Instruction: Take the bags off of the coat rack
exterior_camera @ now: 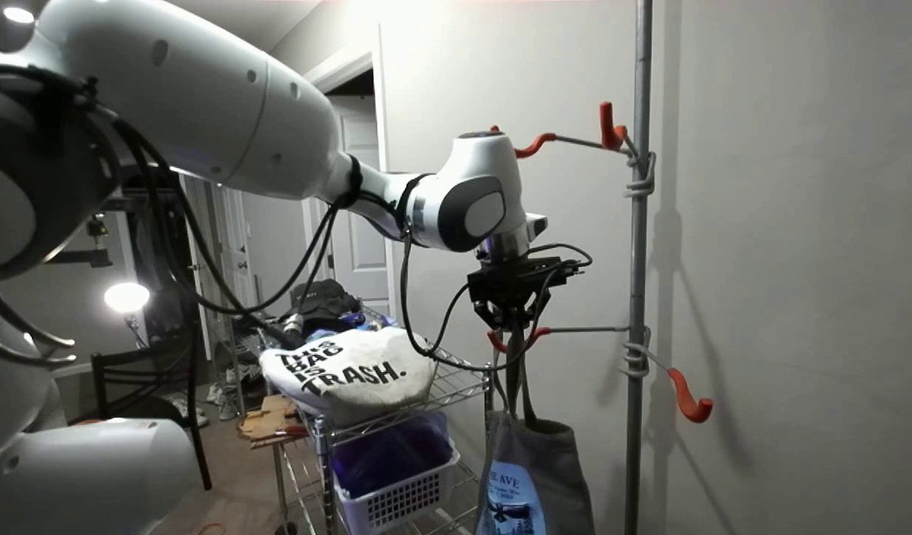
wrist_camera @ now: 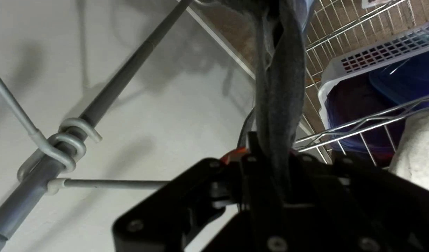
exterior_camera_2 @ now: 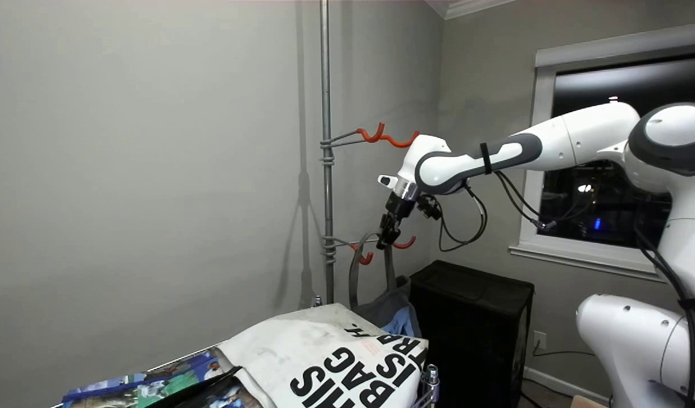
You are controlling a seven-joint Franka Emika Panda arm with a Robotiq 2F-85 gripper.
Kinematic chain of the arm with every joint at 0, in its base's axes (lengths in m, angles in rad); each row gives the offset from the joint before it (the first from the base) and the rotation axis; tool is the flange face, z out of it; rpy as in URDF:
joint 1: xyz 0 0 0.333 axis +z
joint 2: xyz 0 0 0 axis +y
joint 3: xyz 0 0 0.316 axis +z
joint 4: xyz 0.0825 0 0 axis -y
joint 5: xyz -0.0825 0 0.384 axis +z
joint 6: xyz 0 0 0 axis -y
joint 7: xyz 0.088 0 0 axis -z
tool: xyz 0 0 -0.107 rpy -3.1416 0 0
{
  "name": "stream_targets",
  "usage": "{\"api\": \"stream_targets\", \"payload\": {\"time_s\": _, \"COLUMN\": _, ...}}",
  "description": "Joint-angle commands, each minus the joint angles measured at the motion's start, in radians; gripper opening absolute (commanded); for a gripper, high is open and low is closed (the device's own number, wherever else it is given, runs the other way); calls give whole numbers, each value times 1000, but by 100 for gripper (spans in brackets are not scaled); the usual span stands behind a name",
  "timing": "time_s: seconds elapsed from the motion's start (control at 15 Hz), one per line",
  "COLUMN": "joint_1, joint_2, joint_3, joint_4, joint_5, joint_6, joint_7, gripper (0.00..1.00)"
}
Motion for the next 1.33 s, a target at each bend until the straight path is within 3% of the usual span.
{"api": "stream_targets", "payload": {"time_s": 0.0, "joint_1": -229, "joint_2": 84, "joint_3": 229, "joint_4": -13, "joint_5": 41, "joint_6": -18, "joint_7": 17, "gripper": 4}}
{"api": "stream_targets", "payload": {"time_s": 0.33, "joint_1": -567, "joint_2": 95, "joint_3": 569, "joint_4": -31, "joint_5": 67, "joint_6": -45, "joint_7": 8, "gripper": 4}}
{"api": "stream_targets", "payload": {"time_s": 0.67, "joint_1": -879, "joint_2": 37, "joint_3": 880, "joint_4": -93, "joint_5": 172, "joint_6": -99, "joint_7": -54, "gripper": 4}}
{"api": "stream_targets", "payload": {"time_s": 0.93, "joint_1": -987, "joint_2": -13, "joint_3": 1005, "joint_4": -133, "joint_5": 275, "joint_6": -134, "joint_7": -116, "gripper": 5}}
{"api": "stream_targets", "payload": {"time_s": 1.27, "joint_1": -1083, "joint_2": -78, "joint_3": 1104, "joint_4": -153, "joint_5": 255, "joint_6": -249, "joint_7": -58, "gripper": 5}}
